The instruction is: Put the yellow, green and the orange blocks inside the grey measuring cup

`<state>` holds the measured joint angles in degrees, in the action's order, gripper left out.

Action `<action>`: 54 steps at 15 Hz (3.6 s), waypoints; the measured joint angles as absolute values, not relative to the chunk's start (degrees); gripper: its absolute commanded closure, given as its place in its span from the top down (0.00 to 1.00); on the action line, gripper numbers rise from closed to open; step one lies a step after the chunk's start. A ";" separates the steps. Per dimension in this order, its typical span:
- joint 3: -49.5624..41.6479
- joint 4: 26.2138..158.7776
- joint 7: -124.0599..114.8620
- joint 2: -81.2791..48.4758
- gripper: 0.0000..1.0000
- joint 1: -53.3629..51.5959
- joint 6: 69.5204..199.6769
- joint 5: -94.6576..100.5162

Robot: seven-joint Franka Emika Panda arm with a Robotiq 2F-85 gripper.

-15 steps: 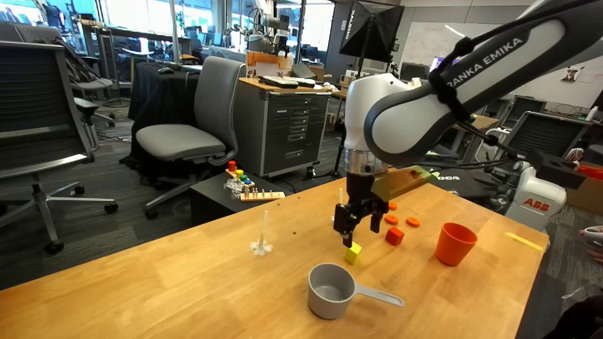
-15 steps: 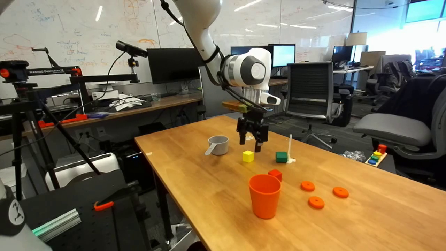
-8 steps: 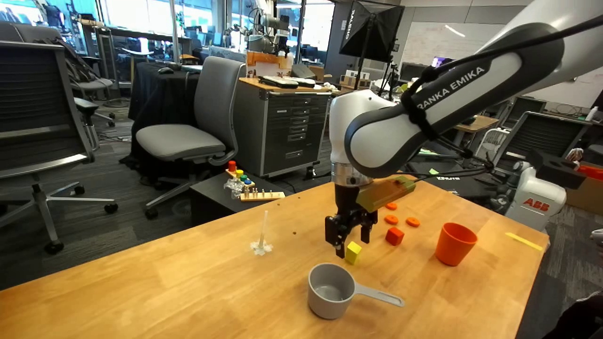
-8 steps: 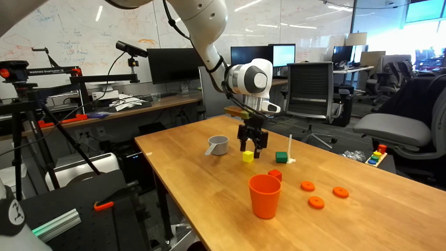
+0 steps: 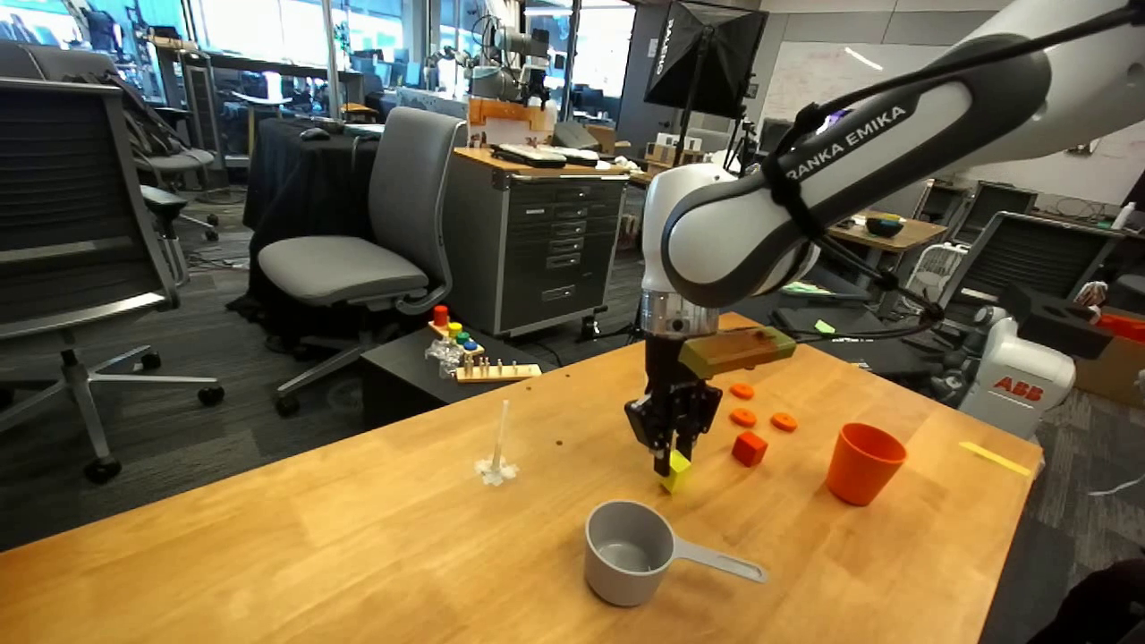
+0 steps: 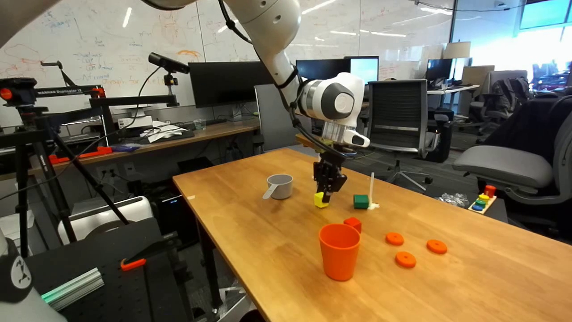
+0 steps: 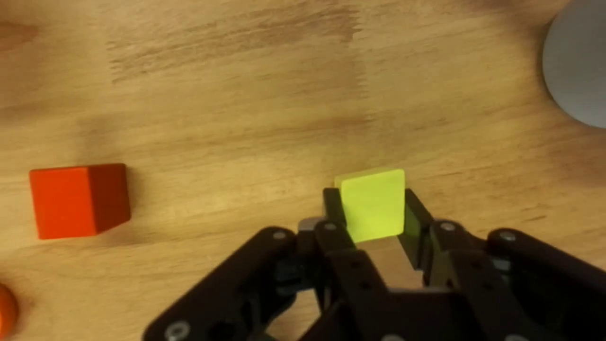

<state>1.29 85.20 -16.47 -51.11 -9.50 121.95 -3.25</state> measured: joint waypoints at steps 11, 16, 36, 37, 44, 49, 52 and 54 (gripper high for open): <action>11.37 85.71 -7.99 -42.65 0.11 -8.93 121.93 -12.34; 12.70 88.57 -4.41 -44.59 0.09 -7.43 120.82 -20.12; -0.81 92.86 -20.19 -36.62 1.00 -11.21 116.88 0.18; -1.46 92.64 -21.75 -36.93 1.00 -10.72 116.76 -0.40; -1.59 89.89 -22.81 -40.00 1.00 -4.67 118.42 -7.57; -1.52 90.88 -27.34 -42.59 1.00 -4.95 128.98 -10.80; -1.52 90.57 -32.09 -46.48 1.00 -5.82 135.42 -11.99; -1.55 89.92 -35.50 -48.78 1.00 -6.59 136.90 -12.50</action>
